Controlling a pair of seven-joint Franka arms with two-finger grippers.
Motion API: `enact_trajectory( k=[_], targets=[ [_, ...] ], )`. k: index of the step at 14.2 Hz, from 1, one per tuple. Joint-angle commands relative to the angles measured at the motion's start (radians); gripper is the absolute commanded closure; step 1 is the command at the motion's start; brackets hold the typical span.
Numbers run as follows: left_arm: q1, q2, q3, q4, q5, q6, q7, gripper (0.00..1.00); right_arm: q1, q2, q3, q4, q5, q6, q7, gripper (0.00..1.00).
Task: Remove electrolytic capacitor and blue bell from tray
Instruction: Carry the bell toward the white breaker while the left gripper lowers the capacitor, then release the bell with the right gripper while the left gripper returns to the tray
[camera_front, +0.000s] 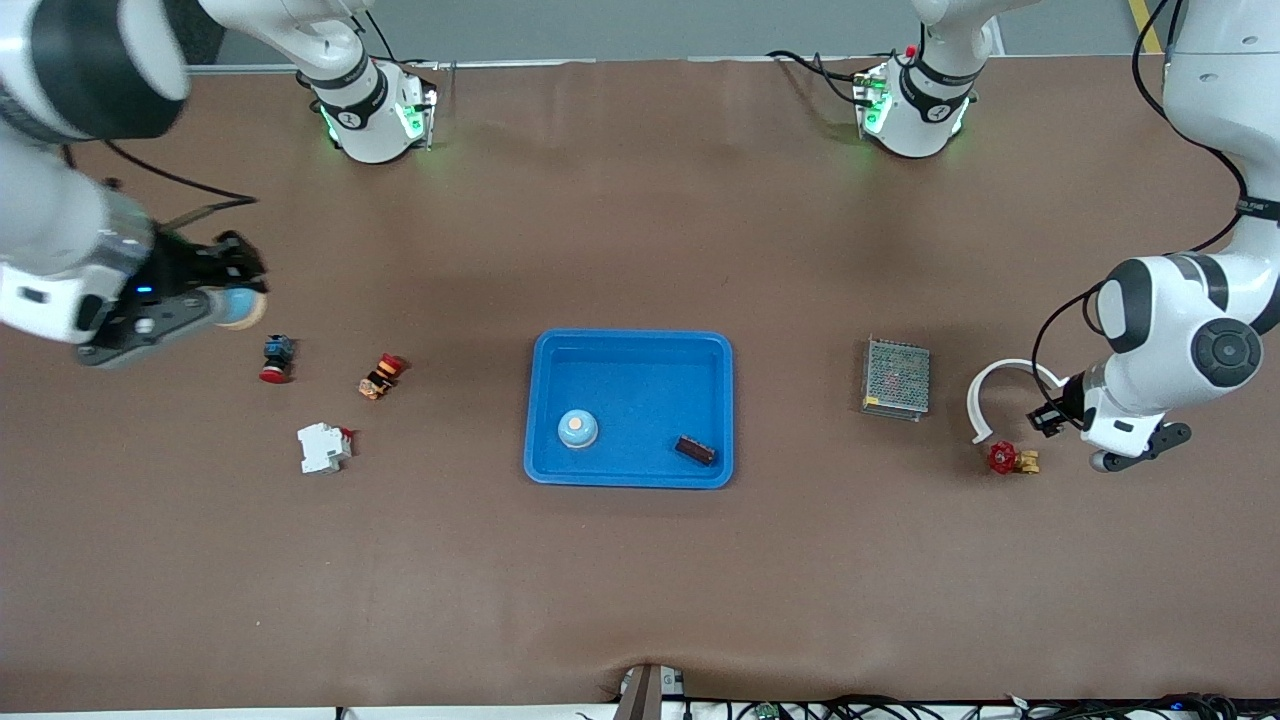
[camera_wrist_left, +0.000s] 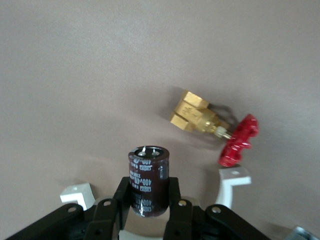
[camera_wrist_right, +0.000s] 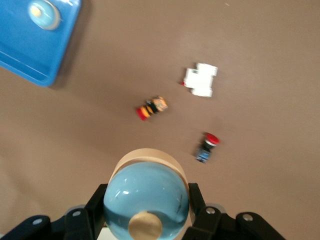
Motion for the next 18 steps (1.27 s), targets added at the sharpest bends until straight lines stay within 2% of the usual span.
enact_trajectory(
  k=[1,6,7,8,9,10,14,16,18],
  targets=[
    [0.020,-0.002,-0.004,-0.044,0.043,0.050,0.003,1.00,-0.096,0.000,0.024,-0.044,-0.036,0.059,-0.113,0.65],
    [0.031,0.028,-0.004,-0.055,0.046,0.061,0.003,1.00,-0.103,0.009,0.024,-0.175,-0.079,0.240,-0.121,0.64],
    [0.032,0.035,-0.004,-0.053,0.046,0.061,0.003,0.84,-0.113,0.035,0.024,-0.176,-0.094,0.273,-0.121,0.65],
    [0.031,0.040,-0.005,-0.053,0.046,0.061,0.003,0.60,-0.132,0.066,0.024,-0.169,-0.099,0.302,-0.125,0.65],
    [0.031,0.040,-0.005,-0.052,0.046,0.061,0.003,0.20,-0.148,0.101,0.025,-0.160,-0.097,0.336,-0.146,0.65],
    [0.028,0.032,-0.007,-0.052,0.046,0.059,0.000,0.00,-0.162,0.138,0.024,-0.147,-0.097,0.371,-0.180,0.64],
    [0.022,-0.038,-0.025,-0.041,0.045,0.044,-0.014,0.00,-0.187,0.268,0.025,-0.137,-0.097,0.501,-0.208,0.65],
    [0.020,-0.064,-0.068,-0.033,0.042,0.041,-0.046,0.00,-0.188,0.314,0.025,-0.135,-0.096,0.540,-0.216,0.64],
    [0.019,-0.072,-0.128,0.017,0.042,-0.022,-0.133,0.00,-0.196,0.357,0.025,-0.135,-0.096,0.590,-0.216,0.65]
  ],
)
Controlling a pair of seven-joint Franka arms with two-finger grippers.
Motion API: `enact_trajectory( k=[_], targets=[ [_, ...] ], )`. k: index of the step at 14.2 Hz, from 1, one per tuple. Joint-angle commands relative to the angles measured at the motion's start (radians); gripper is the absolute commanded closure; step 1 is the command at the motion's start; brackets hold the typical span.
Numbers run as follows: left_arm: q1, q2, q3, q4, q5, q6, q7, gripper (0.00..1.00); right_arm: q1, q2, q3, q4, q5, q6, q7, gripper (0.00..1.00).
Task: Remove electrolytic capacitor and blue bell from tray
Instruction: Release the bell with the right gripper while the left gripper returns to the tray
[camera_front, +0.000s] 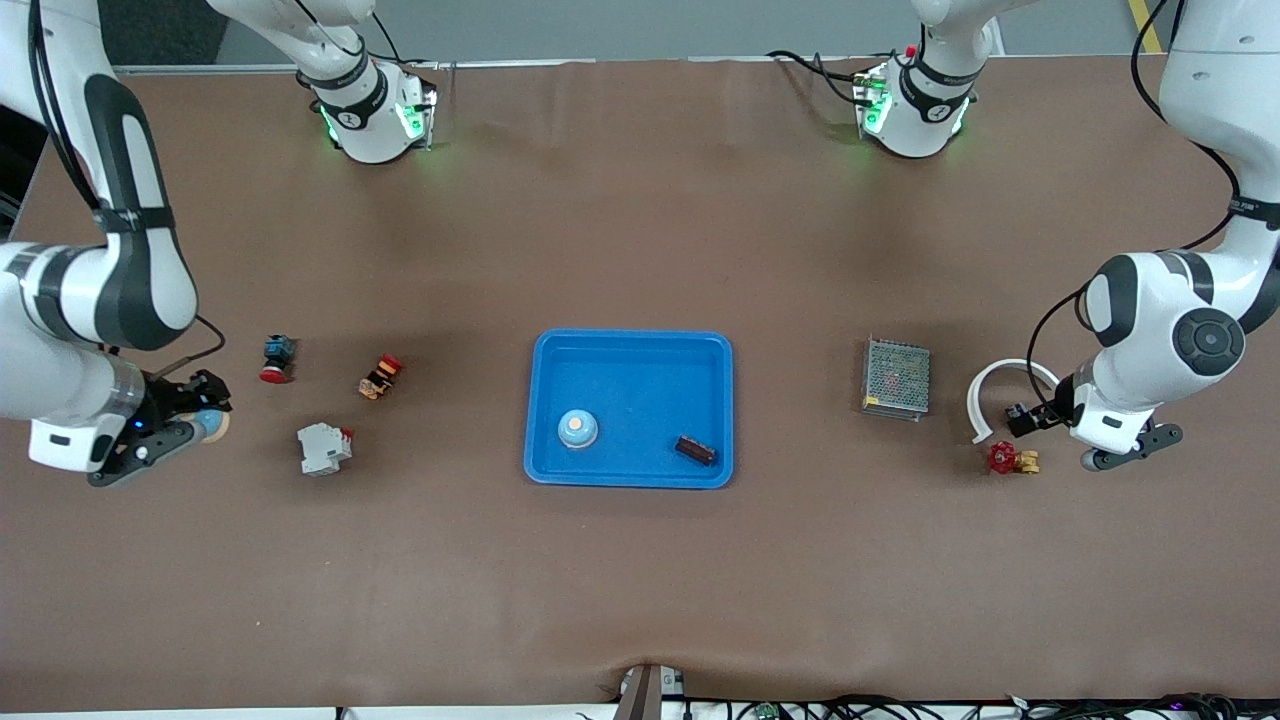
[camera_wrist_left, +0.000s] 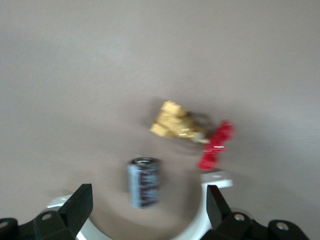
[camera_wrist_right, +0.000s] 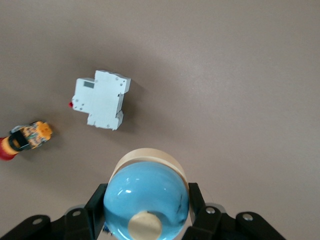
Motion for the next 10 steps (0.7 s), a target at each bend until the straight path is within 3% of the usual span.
enact_trajectory(
  k=[1,3,7,10],
  targets=[
    [-0.003,-0.023,-0.090,0.069,0.022,-0.109,-0.139,0.00,-0.020,0.062,0.013,0.033,-0.018,0.041,-0.011,0.65],
    [-0.040,-0.015,-0.136,0.114,0.022,-0.148,-0.268,0.00,-0.032,0.110,0.013,0.037,-0.009,0.082,-0.011,0.64],
    [-0.216,0.022,-0.138,0.167,0.020,-0.148,-0.538,0.00,-0.036,0.191,0.013,0.073,-0.007,0.111,-0.011,0.64],
    [-0.348,0.071,-0.136,0.238,0.019,-0.147,-0.732,0.00,-0.035,0.228,0.015,0.066,-0.005,0.209,-0.011,0.64]
  ],
)
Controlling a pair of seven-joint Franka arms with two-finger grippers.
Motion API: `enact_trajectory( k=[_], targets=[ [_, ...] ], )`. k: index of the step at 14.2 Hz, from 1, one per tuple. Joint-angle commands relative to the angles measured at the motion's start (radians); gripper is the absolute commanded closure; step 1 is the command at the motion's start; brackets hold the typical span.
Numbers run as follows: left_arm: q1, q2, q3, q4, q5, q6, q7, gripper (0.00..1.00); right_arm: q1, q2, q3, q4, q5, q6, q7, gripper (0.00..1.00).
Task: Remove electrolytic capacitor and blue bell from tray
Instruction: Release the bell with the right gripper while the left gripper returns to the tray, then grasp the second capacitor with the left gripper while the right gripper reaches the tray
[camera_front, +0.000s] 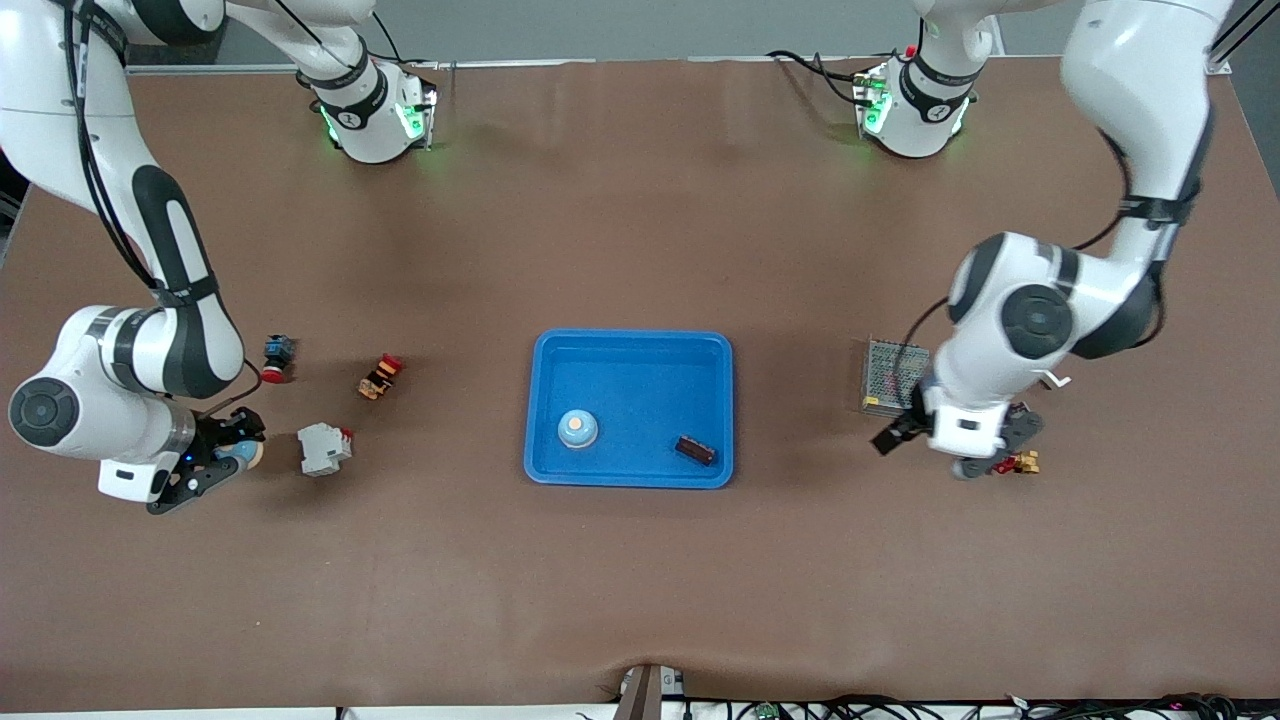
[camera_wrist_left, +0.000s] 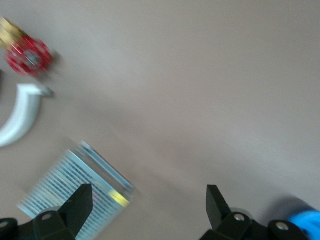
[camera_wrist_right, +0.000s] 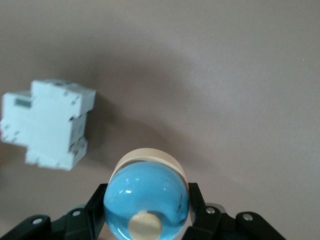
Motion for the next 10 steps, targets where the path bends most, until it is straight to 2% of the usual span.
enact_trajectory(
  k=[1,4,7,10],
  targets=[
    [-0.092,0.069,0.006,0.100,0.017,-0.019,-0.151,0.00,-0.018,0.046,0.015,0.026,-0.005,0.053,-0.011,0.64],
    [-0.197,0.161,0.010,0.195,0.020,-0.017,-0.298,0.00,-0.019,0.068,0.015,0.026,-0.002,0.088,-0.008,0.63],
    [-0.283,0.265,0.025,0.333,0.022,-0.017,-0.429,0.00,-0.030,0.089,0.017,0.026,0.001,0.098,-0.008,0.61],
    [-0.358,0.331,0.057,0.409,0.022,-0.005,-0.515,0.00,-0.034,0.098,0.017,0.026,0.028,0.104,-0.009,0.57]
  ],
)
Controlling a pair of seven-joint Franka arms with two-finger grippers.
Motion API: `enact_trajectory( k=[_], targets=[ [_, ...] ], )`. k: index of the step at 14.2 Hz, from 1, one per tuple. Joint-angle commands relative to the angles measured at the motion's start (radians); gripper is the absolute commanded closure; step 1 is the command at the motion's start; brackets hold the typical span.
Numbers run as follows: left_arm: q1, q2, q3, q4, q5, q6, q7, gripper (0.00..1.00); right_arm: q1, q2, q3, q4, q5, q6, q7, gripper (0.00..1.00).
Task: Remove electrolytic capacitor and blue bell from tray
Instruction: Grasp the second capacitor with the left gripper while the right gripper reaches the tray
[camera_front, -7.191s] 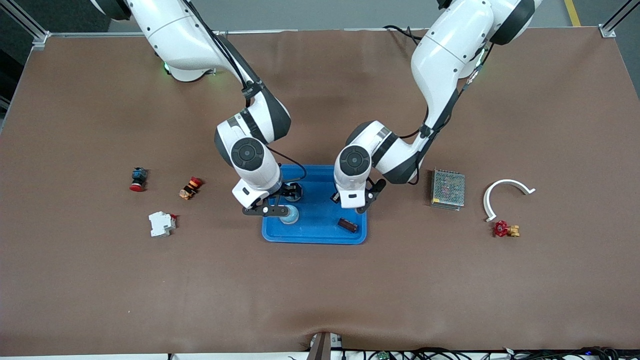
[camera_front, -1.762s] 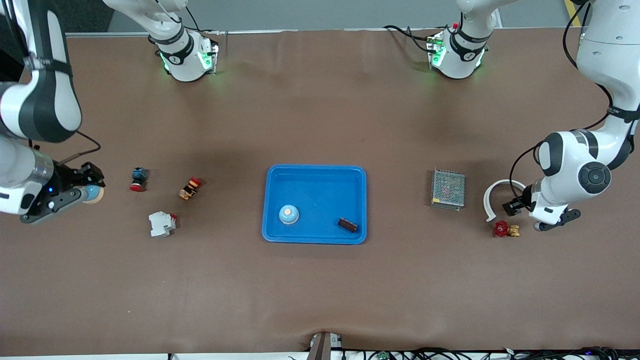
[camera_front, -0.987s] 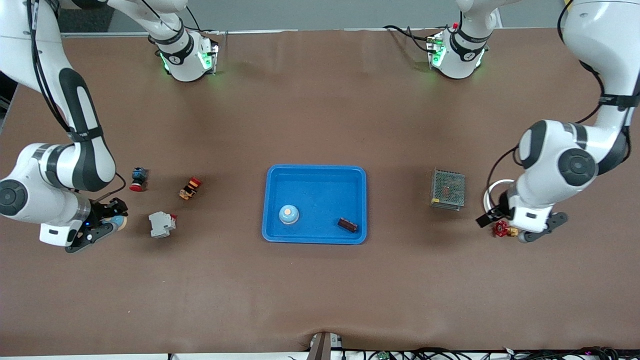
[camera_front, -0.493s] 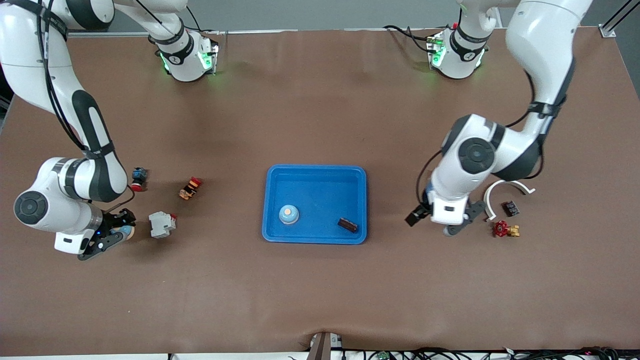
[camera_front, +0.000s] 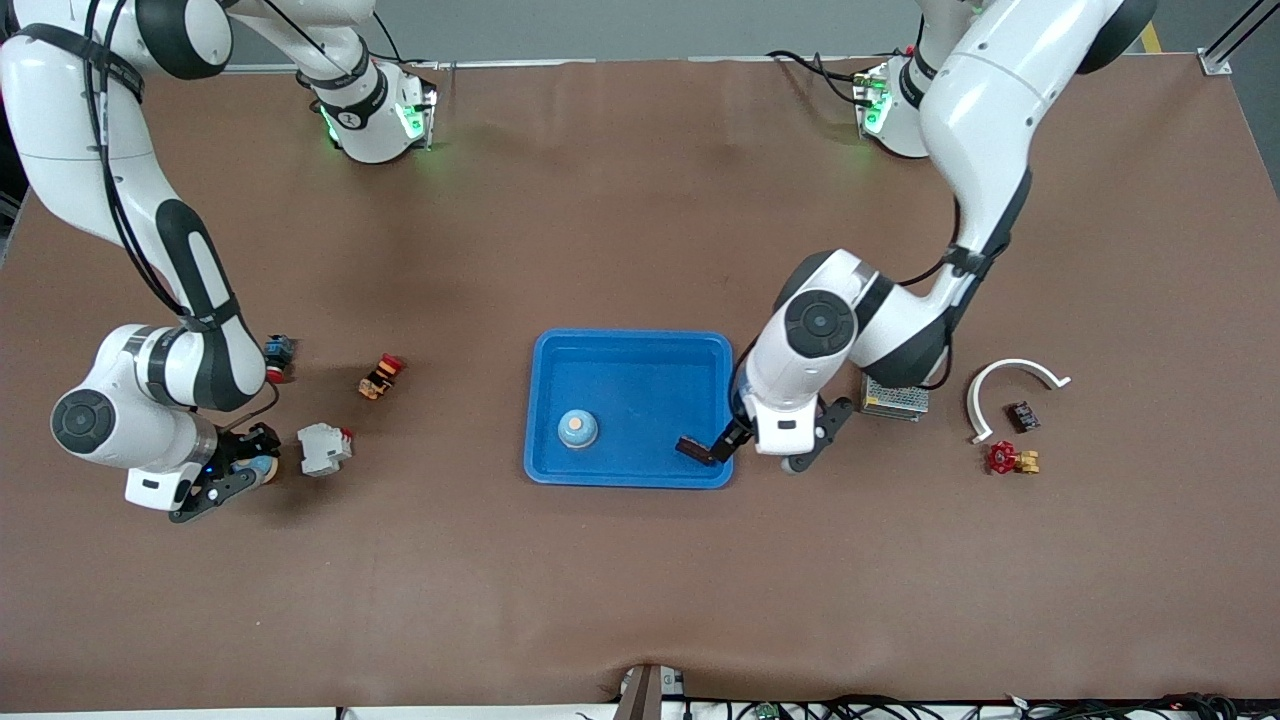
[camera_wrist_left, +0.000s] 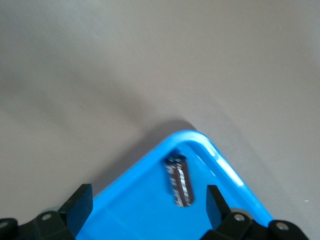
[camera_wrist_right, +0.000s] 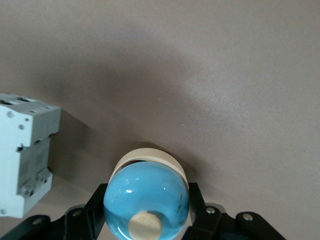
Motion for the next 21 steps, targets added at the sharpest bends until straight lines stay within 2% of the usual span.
enact_trajectory(
  k=[1,2,4,6,8,9,11,14,15,16,17,19,20,21],
  targets=[
    [-0.092,0.075,0.061,0.105,0.020,0.001,-0.084,0.05,-0.022,0.013,0.018,0.021,0.019,0.004,-0.009,0.33],
    [-0.136,0.089,0.090,0.113,0.020,0.014,-0.112,0.12,-0.022,0.013,0.018,0.023,0.020,0.007,-0.008,0.00],
    [-0.179,0.098,0.137,0.111,0.016,0.060,-0.155,0.20,-0.022,0.010,0.020,0.024,0.048,-0.001,0.000,0.00],
    [-0.196,0.130,0.142,0.113,0.020,0.103,-0.181,0.20,-0.014,-0.007,0.020,0.032,0.106,-0.028,0.003,0.00],
    [-0.231,0.153,0.186,0.113,0.020,0.151,-0.201,0.23,0.004,-0.046,0.023,0.078,0.132,-0.118,0.033,0.00],
    [-0.247,0.161,0.211,0.111,0.017,0.159,-0.205,0.26,0.018,-0.060,0.023,0.111,0.155,-0.184,0.111,0.00],
    [-0.253,0.167,0.216,0.111,0.019,0.159,-0.205,0.35,0.064,-0.077,0.023,0.161,0.160,-0.286,0.290,0.00],
    [-0.252,0.169,0.216,0.110,0.019,0.159,-0.198,0.52,0.177,-0.114,0.023,0.164,0.161,-0.320,0.594,0.00],
    [-0.252,0.173,0.216,0.110,0.019,0.159,-0.193,0.60,0.219,-0.114,0.023,0.162,0.161,-0.320,0.701,0.00],
    [-0.250,0.178,0.216,0.110,0.016,0.159,-0.192,0.72,0.256,-0.111,0.023,0.162,0.161,-0.317,0.801,0.00],
    [-0.252,0.182,0.216,0.110,0.017,0.159,-0.190,0.77,0.294,-0.106,0.023,0.162,0.166,-0.312,0.899,0.00],
    [-0.255,0.190,0.216,0.108,0.019,0.159,-0.190,0.79,0.371,-0.100,0.021,0.162,0.180,-0.297,1.091,0.00],
    [-0.255,0.189,0.216,0.108,0.022,0.159,-0.181,0.92,0.403,-0.097,0.021,0.159,0.180,-0.274,1.159,0.00],
    [-0.256,0.181,0.216,0.108,0.023,0.159,-0.157,1.00,0.428,-0.090,0.021,0.155,0.180,-0.248,1.216,0.00]
  ],
)
